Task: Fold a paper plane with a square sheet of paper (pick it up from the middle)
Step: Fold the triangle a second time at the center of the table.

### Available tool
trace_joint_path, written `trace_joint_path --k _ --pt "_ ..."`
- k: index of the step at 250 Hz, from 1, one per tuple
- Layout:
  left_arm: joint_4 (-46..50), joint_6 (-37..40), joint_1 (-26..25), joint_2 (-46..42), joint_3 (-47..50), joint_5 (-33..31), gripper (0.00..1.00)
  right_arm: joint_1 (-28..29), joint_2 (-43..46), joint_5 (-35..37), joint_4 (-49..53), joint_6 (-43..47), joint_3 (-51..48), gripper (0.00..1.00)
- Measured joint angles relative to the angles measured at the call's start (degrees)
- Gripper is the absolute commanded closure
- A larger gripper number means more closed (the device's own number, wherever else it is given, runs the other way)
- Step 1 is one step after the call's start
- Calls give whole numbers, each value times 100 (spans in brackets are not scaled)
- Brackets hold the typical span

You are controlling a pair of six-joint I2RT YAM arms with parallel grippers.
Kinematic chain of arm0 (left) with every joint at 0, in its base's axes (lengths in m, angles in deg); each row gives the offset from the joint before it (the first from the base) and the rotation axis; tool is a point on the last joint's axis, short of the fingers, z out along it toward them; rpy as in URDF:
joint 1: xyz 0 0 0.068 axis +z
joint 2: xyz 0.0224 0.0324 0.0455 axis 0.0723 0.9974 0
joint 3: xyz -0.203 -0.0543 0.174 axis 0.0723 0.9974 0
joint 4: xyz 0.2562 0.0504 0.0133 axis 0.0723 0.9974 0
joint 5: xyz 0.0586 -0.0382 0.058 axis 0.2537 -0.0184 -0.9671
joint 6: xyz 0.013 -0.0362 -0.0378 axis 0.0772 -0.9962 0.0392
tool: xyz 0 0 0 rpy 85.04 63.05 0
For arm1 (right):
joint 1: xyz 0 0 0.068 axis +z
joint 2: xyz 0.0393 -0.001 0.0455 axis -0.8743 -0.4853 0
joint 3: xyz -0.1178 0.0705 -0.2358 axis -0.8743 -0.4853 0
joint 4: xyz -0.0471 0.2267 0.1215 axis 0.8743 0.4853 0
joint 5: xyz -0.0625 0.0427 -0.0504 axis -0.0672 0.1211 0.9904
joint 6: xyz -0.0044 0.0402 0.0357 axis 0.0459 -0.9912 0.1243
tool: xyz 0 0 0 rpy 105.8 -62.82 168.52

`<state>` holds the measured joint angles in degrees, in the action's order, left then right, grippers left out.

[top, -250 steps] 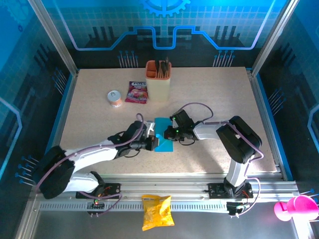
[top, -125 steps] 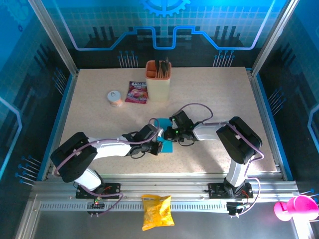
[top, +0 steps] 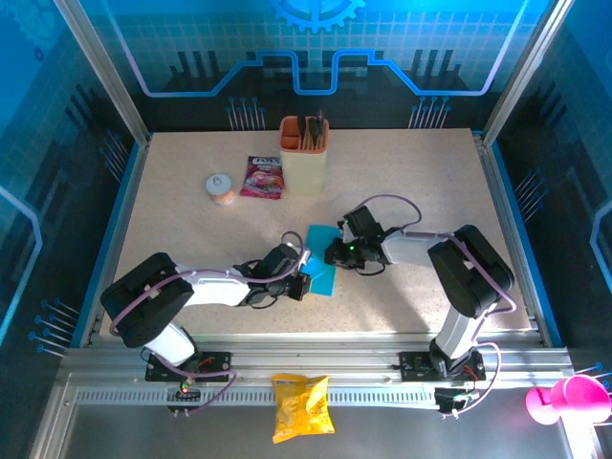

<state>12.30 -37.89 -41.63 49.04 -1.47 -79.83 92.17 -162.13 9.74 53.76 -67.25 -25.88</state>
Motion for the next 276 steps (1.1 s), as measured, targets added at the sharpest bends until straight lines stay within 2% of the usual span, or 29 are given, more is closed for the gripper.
trace_joint_path --k 35,73,143,200,276 --pt "-138 -105 -15 -13 70 -4 100 -15 365 79 188 42 -15 92" --pt "-186 -144 -15 -13 94 -4 100 345 490 138 140 -109 -155 100" --pt "-205 -144 -24 -13 111 -9 100 1115 205 234 -181 -533 -201 100" --pt "-223 -146 -33 -37 140 -48 100 1097 -234 278 -459 -750 -79 100" --pt "-481 -284 -33 7 227 -44 100 903 -240 96 -361 -730 -55 100"
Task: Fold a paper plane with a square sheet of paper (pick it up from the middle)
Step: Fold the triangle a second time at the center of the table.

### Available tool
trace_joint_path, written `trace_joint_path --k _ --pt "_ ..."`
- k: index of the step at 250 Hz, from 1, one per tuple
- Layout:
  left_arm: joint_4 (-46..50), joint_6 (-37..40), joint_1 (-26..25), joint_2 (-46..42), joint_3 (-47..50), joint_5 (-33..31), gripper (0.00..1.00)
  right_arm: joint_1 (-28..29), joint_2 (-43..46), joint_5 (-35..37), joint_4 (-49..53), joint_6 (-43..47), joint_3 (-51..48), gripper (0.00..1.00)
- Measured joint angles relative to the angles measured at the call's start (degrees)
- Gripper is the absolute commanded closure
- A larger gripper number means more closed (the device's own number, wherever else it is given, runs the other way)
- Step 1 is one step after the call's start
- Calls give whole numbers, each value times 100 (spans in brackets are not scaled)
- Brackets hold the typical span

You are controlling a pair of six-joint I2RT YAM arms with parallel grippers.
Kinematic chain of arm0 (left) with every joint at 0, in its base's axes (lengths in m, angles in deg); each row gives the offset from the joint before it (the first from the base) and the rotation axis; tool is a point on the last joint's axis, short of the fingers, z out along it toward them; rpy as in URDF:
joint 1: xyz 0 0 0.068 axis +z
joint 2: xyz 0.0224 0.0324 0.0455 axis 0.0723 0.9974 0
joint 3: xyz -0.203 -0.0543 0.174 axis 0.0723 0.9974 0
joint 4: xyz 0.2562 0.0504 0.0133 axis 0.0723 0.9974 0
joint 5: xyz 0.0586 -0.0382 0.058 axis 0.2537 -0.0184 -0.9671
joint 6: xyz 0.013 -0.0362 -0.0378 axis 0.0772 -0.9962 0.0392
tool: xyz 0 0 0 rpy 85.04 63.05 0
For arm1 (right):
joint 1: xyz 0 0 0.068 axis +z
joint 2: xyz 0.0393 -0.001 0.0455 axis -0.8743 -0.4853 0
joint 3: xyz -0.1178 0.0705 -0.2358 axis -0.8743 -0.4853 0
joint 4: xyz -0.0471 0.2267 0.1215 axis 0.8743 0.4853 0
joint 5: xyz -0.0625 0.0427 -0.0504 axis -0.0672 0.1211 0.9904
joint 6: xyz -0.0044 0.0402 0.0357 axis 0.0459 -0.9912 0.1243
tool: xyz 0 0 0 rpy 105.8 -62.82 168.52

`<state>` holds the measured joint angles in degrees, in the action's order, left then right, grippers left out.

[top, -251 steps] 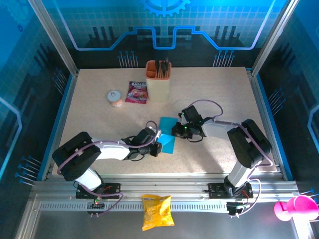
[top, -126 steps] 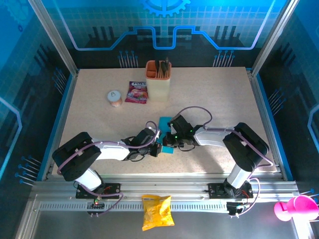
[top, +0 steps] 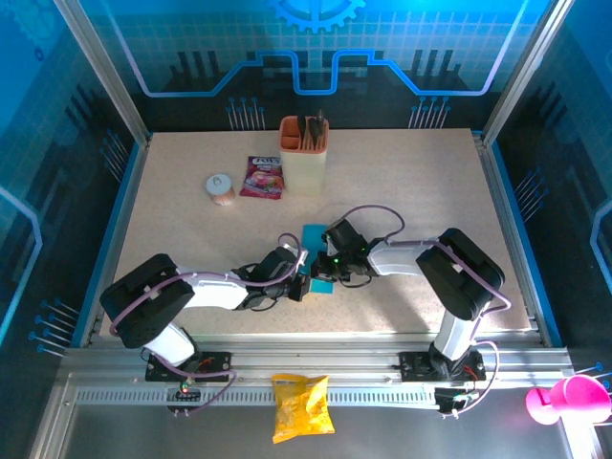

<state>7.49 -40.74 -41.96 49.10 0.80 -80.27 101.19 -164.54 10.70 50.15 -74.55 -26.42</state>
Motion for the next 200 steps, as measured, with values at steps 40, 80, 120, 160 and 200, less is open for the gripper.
trace_joint_path --k 40,80,120,160,200 --pt "-236 -17 -15 74 48 0 100 -232 0 -129 190 149 46 100" --pt "-352 -20 -20 85 92 0 100 -459 0 -157 385 323 111 100" --pt "-385 -59 -20 85 105 0 100 -728 0 -195 485 487 131 100" --pt "-426 -127 -20 85 129 0 100 -984 -31 -339 511 603 131 100" --pt "-466 -160 -20 85 142 0 100 -1156 -52 -476 535 710 131 100"
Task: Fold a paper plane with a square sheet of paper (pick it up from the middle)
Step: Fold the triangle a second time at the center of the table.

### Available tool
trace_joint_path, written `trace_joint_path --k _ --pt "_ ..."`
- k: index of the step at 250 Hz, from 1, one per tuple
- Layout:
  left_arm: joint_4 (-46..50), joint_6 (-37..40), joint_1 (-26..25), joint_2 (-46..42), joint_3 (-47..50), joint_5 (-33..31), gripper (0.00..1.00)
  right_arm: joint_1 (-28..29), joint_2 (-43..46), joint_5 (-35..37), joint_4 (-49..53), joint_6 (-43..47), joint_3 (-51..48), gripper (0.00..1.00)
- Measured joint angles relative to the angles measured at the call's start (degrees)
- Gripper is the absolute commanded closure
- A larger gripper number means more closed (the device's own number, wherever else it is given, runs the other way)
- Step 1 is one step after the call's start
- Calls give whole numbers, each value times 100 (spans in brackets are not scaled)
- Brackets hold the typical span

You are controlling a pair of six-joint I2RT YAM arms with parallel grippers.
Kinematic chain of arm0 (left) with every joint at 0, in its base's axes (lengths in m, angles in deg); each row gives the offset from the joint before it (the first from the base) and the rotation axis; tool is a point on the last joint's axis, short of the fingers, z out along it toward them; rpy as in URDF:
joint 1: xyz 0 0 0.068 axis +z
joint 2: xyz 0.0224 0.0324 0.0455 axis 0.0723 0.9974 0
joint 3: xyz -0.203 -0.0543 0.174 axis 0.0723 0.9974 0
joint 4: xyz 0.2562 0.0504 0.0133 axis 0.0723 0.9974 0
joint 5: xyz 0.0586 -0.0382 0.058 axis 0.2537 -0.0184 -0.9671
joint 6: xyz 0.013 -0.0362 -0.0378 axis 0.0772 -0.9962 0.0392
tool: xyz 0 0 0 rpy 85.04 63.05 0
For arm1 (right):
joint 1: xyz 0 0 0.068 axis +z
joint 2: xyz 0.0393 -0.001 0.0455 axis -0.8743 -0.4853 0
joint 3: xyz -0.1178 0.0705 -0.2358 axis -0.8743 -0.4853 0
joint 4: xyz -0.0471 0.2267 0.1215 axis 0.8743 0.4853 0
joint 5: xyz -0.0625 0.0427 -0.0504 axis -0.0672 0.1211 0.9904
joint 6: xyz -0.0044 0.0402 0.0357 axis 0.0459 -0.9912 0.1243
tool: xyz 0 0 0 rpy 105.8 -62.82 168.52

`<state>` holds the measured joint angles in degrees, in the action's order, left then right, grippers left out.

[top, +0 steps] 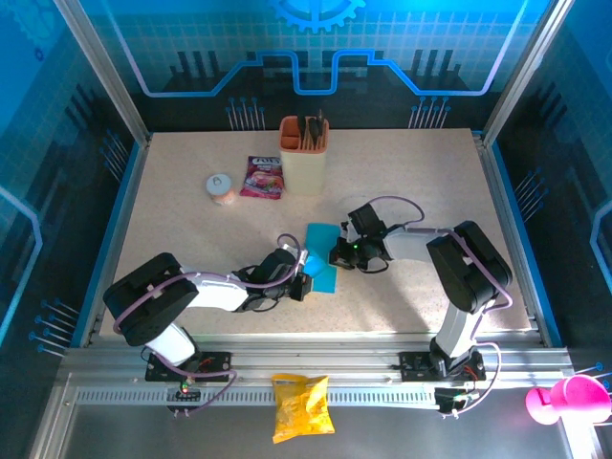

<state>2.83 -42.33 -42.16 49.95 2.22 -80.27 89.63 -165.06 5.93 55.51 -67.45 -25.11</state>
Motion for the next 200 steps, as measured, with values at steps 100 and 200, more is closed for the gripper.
trace_joint_path --k 100,200 --pt "-13 -31 0 4 7 20 100 -761 157 -7 188 192 -81 100" --pt "114 -638 -332 -118 63 20 100 317 1241 636 376 -76 -374 100"
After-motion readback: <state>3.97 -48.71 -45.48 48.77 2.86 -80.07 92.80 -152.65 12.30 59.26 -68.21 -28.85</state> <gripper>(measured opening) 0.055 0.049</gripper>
